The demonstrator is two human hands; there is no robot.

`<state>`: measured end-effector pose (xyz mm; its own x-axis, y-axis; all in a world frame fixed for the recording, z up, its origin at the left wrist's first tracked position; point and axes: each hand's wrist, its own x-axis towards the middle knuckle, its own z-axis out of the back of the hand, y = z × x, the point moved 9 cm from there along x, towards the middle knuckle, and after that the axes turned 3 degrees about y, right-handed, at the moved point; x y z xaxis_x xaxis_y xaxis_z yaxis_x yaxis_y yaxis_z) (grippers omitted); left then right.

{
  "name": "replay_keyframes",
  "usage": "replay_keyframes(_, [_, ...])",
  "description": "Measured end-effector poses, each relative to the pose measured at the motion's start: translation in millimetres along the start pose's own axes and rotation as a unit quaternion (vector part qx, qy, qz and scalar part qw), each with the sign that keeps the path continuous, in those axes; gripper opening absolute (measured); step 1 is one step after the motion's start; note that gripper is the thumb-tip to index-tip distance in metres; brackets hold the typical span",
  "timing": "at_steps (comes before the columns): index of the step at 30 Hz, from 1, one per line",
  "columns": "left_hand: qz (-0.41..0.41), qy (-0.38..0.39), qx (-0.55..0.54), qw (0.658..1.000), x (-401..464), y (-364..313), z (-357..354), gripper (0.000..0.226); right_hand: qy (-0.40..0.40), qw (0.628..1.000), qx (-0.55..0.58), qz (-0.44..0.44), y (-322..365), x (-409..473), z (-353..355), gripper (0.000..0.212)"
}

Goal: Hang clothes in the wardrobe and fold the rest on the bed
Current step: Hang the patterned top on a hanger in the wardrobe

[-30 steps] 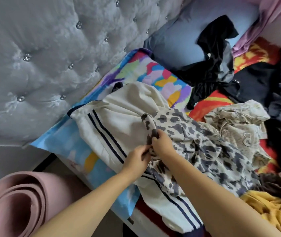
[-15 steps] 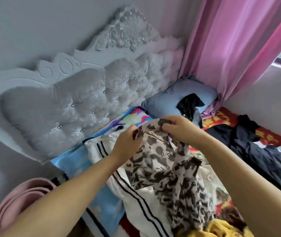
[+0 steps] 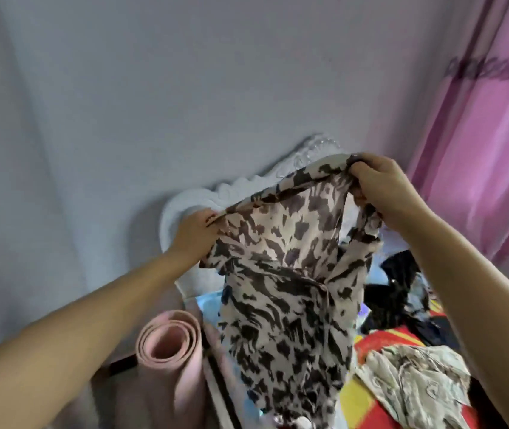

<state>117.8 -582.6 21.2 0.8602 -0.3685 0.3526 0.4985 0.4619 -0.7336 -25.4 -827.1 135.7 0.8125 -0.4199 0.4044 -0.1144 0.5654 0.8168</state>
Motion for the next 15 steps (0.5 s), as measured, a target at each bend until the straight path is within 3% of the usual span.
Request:
replay_keyframes(5, [0.043, -0.044, -0.146, 0.987, -71, -11, 110, 0.030, 0.046, 0.989, -0.132, 0.052, 65, -42, -50, 0.021])
replay_keyframes(10, [0.080, -0.003, -0.271, 0.959, -172, 5, 218, 0.034, 0.021, 0.997, 0.044, 0.058, 130, -104, -129, 0.022])
replay_keyframes(15, [0.143, -0.013, -0.222, 0.965, -257, 50, 338, 0.035, 0.112, 0.983, 0.104, 0.101, 223, -173, -233, 0.027])
